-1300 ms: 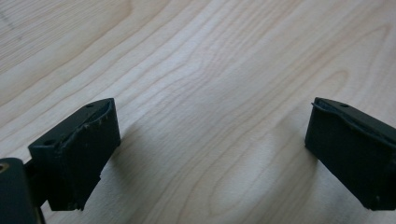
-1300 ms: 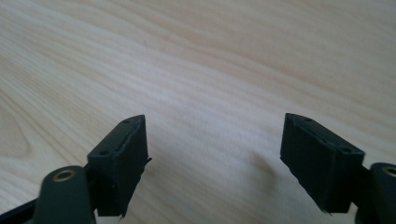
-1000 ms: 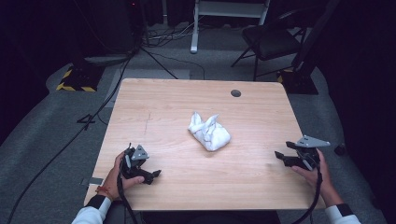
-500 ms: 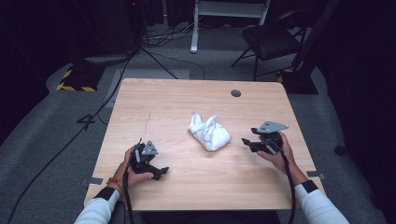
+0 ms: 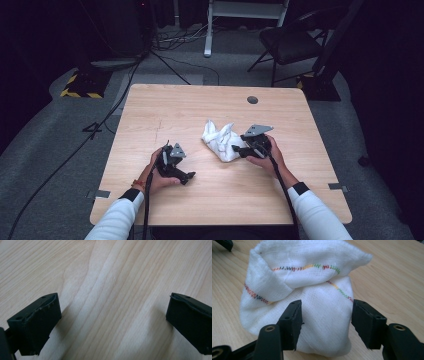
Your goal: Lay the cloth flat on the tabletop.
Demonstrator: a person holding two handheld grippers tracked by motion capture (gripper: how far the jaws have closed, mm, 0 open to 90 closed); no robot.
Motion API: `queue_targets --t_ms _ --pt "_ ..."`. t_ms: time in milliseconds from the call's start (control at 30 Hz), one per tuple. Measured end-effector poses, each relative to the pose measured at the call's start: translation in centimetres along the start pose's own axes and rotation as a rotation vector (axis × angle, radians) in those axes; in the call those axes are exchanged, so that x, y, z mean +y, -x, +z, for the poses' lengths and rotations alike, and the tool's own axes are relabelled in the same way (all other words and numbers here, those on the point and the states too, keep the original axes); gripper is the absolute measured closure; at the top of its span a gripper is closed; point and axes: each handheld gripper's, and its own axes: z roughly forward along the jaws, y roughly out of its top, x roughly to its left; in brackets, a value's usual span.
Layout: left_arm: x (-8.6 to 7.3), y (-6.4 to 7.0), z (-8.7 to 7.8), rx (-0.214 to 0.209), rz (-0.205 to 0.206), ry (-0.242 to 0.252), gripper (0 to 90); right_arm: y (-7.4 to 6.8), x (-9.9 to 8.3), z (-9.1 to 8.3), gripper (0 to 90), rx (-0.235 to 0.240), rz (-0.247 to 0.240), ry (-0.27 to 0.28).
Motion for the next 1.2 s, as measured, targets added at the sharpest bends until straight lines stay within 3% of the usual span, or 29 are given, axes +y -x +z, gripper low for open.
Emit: queue_targets --t_ms 100,200,300,433,533,633,733,833,867,1033,1067,1100,1133,1200 --pt "0.5 0.0 0.5 -0.002 0.003 -0.001 0.1 0.0 -0.3 0.6 46.9 0.007 -0.003 -0.029" --pt "1.1 0.0 0.9 -0.001 0.005 -0.001 0.2 0.3 -0.8 0.9 61.5 0.047 0.01 -0.044" --pt "1.6 0.0 1.4 0.0 0.004 0.0 0.4 0.2 -0.9 0.5 70.7 0.057 -0.032 -0.054" --pt "2.2 0.0 1.8 0.011 -0.015 0.018 5.5 0.1 -1.3 -0.4 73.9 0.078 -0.067 -0.065" --pt "3.0 0.0 2.1 -0.011 -0.019 0.034 15.5 0.4 -1.6 -1.1 74.1 0.099 -0.067 -0.075" --pt "3.7 0.0 2.5 -0.041 -0.021 0.036 17.2 0.7 -1.9 -1.7 74.1 0.099 -0.078 -0.085" --pt "5.5 1.1 3.3 -0.026 0.048 0.049 17.3 1.1 -2.6 -2.7 73.5 0.08 -0.094 -0.102" --pt "6.5 1.4 3.6 -0.051 0.054 0.075 19.4 1.4 -2.9 -3.2 73.1 0.055 -0.104 -0.107" --pt "7.6 1.6 3.9 -0.045 0.07 0.1 21.9 1.8 -3.2 -3.6 72.5 0.041 -0.095 -0.108" --pt "9.6 1.6 5.1 -0.066 0.057 0.141 24.0 2.5 -3.7 -4.2 64.7 0.003 -0.067 -0.105" --pt "9.6 1.6 5.1 -0.066 0.057 0.141 25.8 2.5 -3.7 -4.2 64.7 0.003 -0.067 -0.105" --pt "10.0 1.6 5.6 -0.071 0.071 0.146 29.4 2.5 -3.6 -4.4 57.0 -0.03 -0.074 -0.107" --pt "10.1 1.6 6.0 -0.08 0.072 0.138 31.7 2.5 -3.5 -4.5 54.9 -0.041 -0.066 -0.109" --pt "10.2 1.5 6.5 -0.104 0.076 0.126 39.6 2.7 -3.1 -5.1 54.3 -0.038 -0.035 -0.072"
